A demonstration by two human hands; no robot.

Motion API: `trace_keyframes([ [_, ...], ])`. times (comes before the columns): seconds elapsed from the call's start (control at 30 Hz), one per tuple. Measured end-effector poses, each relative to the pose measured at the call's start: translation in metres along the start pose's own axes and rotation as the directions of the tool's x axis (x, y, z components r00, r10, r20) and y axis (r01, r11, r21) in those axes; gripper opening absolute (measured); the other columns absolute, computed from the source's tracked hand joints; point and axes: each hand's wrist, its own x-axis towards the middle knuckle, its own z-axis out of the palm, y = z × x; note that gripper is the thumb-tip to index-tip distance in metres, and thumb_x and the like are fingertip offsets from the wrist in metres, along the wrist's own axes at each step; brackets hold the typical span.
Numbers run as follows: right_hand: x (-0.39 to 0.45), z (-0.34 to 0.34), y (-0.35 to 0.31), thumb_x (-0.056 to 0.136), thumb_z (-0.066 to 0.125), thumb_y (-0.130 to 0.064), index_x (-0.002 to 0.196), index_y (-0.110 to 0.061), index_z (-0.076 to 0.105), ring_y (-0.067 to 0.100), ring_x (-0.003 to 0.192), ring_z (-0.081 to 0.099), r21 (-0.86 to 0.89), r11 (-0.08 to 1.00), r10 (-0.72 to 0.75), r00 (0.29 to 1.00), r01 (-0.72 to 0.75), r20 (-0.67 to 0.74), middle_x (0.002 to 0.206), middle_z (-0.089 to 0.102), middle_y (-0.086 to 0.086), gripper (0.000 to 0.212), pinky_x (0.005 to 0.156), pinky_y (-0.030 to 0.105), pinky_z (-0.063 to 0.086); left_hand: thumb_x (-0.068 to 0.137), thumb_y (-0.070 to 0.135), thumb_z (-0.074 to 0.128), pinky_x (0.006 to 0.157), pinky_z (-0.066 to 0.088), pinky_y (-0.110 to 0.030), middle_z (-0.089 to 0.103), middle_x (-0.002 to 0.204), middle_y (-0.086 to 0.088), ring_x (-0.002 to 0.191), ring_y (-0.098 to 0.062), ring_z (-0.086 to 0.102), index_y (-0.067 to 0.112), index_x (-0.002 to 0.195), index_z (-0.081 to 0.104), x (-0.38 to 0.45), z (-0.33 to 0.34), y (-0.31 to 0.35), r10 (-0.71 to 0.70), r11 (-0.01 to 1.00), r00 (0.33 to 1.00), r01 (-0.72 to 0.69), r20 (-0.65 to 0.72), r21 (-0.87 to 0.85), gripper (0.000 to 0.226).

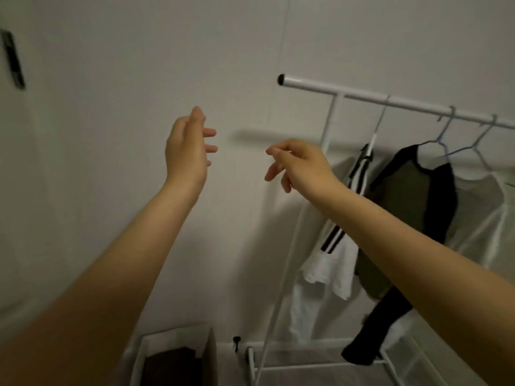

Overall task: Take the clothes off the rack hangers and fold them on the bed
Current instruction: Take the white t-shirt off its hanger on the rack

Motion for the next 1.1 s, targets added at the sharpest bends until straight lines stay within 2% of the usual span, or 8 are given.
trace_keyframes([
  [0.2, -0.089, -0.146, 0.018, 0.098, 0.045, -0.021, 0.101, -0.015, 0.062, 0.019, 0.046, 0.052, -0.056, 0.996, 0.064, 0.989, -0.072, -0.13, 0.069, 0.069, 0.002, 0.018, 0.041, 0.022, 0.038, 0.098, 0.037, 0.036, 0.064, 0.044, -0.029, 0.063, 0.094, 0.004, 0.075, -0.014, 0.059, 0.025, 0.092, 0.053, -0.083, 0.079, 0.044, 0.032, 0.998, 0.993, -0.025, 0.11, -0.061, 0.022],
  [0.33, -0.123, -0.235, 0.037, 0.097, 0.044, -0.019, 0.109, -0.012, 0.056, 0.021, 0.043, 0.051, -0.09, 0.985, 0.12, 0.955, -0.149, -0.271, 0.068, 0.067, 0.003, 0.018, 0.038, 0.022, 0.036, 0.098, 0.033, 0.038, 0.062, 0.044, -0.028, 0.061, 0.091, 0.005, 0.073, -0.015, 0.058, 0.02, 0.099, 0.055, -0.132, 0.134, 0.055, 0.035, 0.998, 0.977, -0.022, 0.211, -0.064, 0.022],
  [0.5, -0.139, -0.321, 0.071, 0.095, 0.046, -0.017, 0.122, -0.01, 0.046, 0.015, 0.039, 0.047, -0.01, 0.974, 0.2, 0.877, -0.228, -0.437, 0.068, 0.065, 0.007, 0.027, 0.033, 0.015, 0.031, 0.097, 0.029, 0.039, 0.062, 0.044, -0.027, 0.061, 0.091, 0.002, 0.076, -0.016, 0.058, 0.02, 0.102, 0.055, -0.146, 0.195, 0.053, 0.105, 0.994, 0.931, -0.101, 0.351, -0.029, 0.019],
  [0.63, -0.13, -0.368, 0.111, 0.095, 0.045, -0.021, 0.122, -0.01, 0.045, 0.019, 0.047, 0.051, 0.062, 0.95, 0.296, 0.821, -0.306, -0.489, 0.073, 0.068, 0.007, 0.029, 0.043, 0.025, 0.033, 0.096, 0.023, 0.041, 0.062, 0.043, -0.027, 0.062, 0.086, 0.005, 0.075, -0.014, 0.058, 0.028, 0.086, 0.058, -0.148, 0.245, 0.053, 0.181, 0.983, 0.892, -0.172, 0.415, -0.059, 0.02],
  [0.8, -0.092, -0.406, 0.16, 0.096, 0.044, -0.023, 0.138, -0.006, 0.029, 0.019, 0.053, 0.052, 0.163, 0.895, 0.432, 0.715, -0.416, -0.549, 0.078, 0.067, 0.007, 0.047, 0.048, 0.026, 0.036, 0.092, 0.018, 0.042, 0.066, 0.046, -0.03, 0.066, 0.092, -0.001, 0.08, -0.02, 0.062, 0.021, 0.079, 0.062, -0.127, 0.325, 0.061, 0.146, 0.987, 0.855, -0.091, 0.498, -0.132, 0.025],
  [0.93, -0.043, -0.445, 0.178, 0.096, 0.04, -0.023, 0.137, -0.004, 0.034, 0.017, 0.054, 0.048, 0.226, 0.872, 0.477, 0.649, -0.434, -0.593, 0.075, 0.064, 0.005, 0.045, 0.05, 0.025, 0.035, 0.089, 0.016, 0.043, 0.069, 0.046, -0.028, 0.063, 0.085, 0.009, 0.078, -0.017, 0.061, 0.022, 0.078, 0.063, -0.098, 0.384, 0.062, 0.574, 0.813, 0.706, -0.554, 0.415, -0.181, 0.023],
  [1.0, -0.021, -0.459, 0.186, 0.096, 0.042, -0.023, 0.143, -0.007, 0.021, 0.018, 0.057, 0.051, 0.053, 0.906, 0.353, 0.677, -0.421, -0.646, 0.078, 0.064, 0.006, 0.054, 0.05, 0.027, 0.037, 0.089, 0.016, 0.045, 0.071, 0.047, -0.03, 0.06, 0.087, 0.011, 0.08, -0.014, 0.058, 0.023, 0.084, 0.063, -0.081, 0.418, 0.052, 0.629, 0.743, 0.625, -0.658, 0.462, -0.122, 0.02],
  [1.1, 0.002, -0.469, 0.203, 0.096, 0.045, -0.024, 0.142, -0.01, 0.025, 0.021, 0.066, 0.056, -0.074, 0.908, 0.283, 0.734, -0.412, -0.617, 0.084, 0.064, 0.009, 0.052, 0.052, 0.029, 0.041, 0.092, 0.017, 0.049, 0.078, 0.048, -0.034, 0.058, 0.1, 0.006, 0.086, -0.014, 0.055, 0.025, 0.096, 0.064, -0.06, 0.469, 0.04, 0.589, 0.686, 0.562, -0.727, 0.581, 0.008, 0.017],
])
